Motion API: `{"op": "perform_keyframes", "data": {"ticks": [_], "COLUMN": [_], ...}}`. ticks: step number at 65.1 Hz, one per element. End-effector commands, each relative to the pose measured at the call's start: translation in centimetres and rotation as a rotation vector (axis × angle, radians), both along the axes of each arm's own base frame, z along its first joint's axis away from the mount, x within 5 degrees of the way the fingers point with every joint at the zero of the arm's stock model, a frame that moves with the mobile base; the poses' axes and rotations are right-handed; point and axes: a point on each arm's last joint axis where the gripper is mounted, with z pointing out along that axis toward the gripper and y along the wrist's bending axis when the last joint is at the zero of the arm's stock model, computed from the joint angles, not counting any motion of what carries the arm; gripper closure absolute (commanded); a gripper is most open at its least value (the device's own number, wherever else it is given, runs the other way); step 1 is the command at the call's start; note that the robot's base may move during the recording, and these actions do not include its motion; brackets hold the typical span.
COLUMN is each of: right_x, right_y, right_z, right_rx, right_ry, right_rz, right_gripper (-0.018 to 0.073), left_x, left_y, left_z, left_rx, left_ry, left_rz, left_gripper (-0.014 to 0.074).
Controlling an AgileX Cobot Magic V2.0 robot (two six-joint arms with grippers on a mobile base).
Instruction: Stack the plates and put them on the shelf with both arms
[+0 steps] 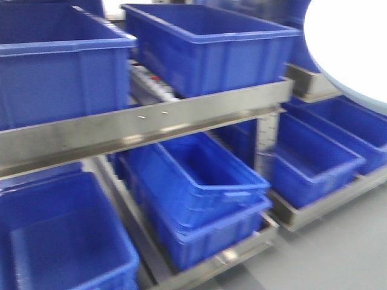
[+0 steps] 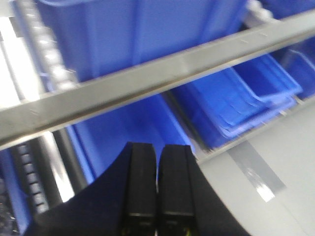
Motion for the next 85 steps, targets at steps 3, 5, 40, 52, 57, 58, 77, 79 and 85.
{"op": "perform_keyframes", "data": {"ticks": [3, 5, 40, 52, 57, 58, 77, 79, 85], "right_x": [0.07, 0.07, 0.07, 0.07, 0.07, 0.07, 0.07, 0.07, 0.07], "right_y": [0.06, 0.06, 0.06, 0.06, 0.06, 0.06, 0.06, 0.06, 0.06], "right_z": [1.95, 1.95, 1.95, 1.95, 1.95, 1.95, 1.95, 1.95, 1.95], "right_rx": [-0.003, -0.003, -0.003, -0.003, -0.003, -0.003, -0.003, -0.003, -0.003], "right_ry": [-0.13, -0.13, -0.13, -0.13, -0.13, -0.13, -0.13, -0.13, -0.13], "right_rz": [0.009, 0.009, 0.009, 0.009, 0.009, 0.009, 0.009, 0.009, 0.009], "right_gripper": [0.0502, 0.0502, 0.0502, 0.0502, 0.0502, 0.0502, 0.0502, 0.0502, 0.0502], "left_x": [0.48, 0.48, 0.48, 0.48, 0.48, 0.48, 0.48, 0.48, 0.48], "left_y": [-0.22, -0.22, -0.22, -0.22, -0.22, -0.22, -0.22, -0.22, -0.22], "left_z": [1.68, 1.68, 1.68, 1.68, 1.68, 1.68, 1.68, 1.68, 1.68], "left_rx": [-0.014, -0.014, -0.014, -0.014, -0.014, -0.014, -0.014, -0.014, -0.014], "left_ry": [-0.111, -0.111, -0.111, -0.111, -0.111, -0.111, -0.111, -0.111, -0.111], "left_rz": [-0.013, -0.013, -0.013, -0.013, -0.013, -0.013, -0.013, -0.013, -0.013], "left_gripper": [0.0511, 0.0511, 0.0511, 0.0511, 0.0511, 0.0511, 0.0511, 0.0511, 0.0511]}}
